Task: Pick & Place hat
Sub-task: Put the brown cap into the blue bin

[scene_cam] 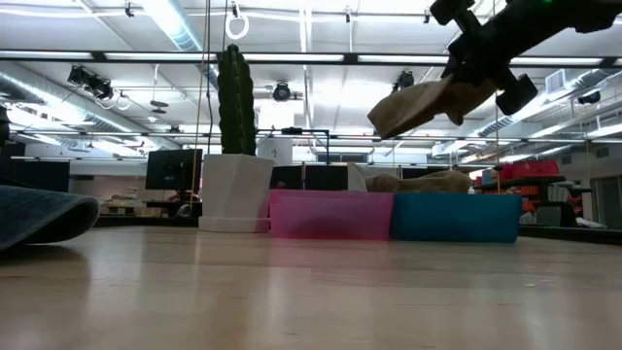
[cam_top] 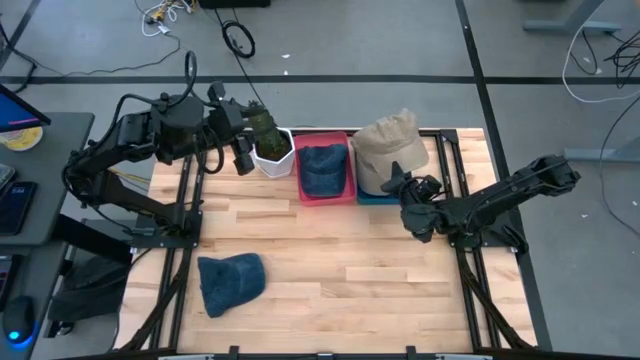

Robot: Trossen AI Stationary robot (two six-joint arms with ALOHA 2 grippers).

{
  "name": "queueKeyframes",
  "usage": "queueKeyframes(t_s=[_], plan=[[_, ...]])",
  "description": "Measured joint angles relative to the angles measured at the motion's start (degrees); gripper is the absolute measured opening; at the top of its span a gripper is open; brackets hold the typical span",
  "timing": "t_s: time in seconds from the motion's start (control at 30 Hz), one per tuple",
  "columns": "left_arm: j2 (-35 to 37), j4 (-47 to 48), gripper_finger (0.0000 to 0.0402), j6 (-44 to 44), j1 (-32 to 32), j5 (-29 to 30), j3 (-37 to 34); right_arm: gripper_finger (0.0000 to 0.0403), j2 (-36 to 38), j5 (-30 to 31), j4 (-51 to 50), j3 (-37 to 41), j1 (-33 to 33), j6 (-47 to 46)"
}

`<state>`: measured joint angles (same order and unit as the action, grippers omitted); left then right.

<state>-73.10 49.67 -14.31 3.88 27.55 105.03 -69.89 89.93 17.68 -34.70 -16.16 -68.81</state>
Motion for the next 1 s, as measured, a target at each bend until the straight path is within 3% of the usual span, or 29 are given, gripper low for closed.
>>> queueKeyframes(t_s=[0.2,0.53,0.7,1.0], plan=[[0.0,0.15,0.019,0.02,0.05,0.0,0.0,0.0006,0.0,-3.65,-11.24,0.0,1.57,-4.76],[0.0,0.14,0.019,0.04,0.2,0.02,0.0,0.0006,-0.02,-16.81,-37.82,0.0,6.37,-41.51],[0.0,0.13,0.019,0.13,0.2,0.02,0.0,0.0006,-0.57,-21.78,-41.81,0.0,6.49,-47.36],[0.0,0.11,0.019,0.48,0.2,0.01,0.0,0.0007,-6.33,-23.91,-40.93,0.0,6.78,-57.3]])
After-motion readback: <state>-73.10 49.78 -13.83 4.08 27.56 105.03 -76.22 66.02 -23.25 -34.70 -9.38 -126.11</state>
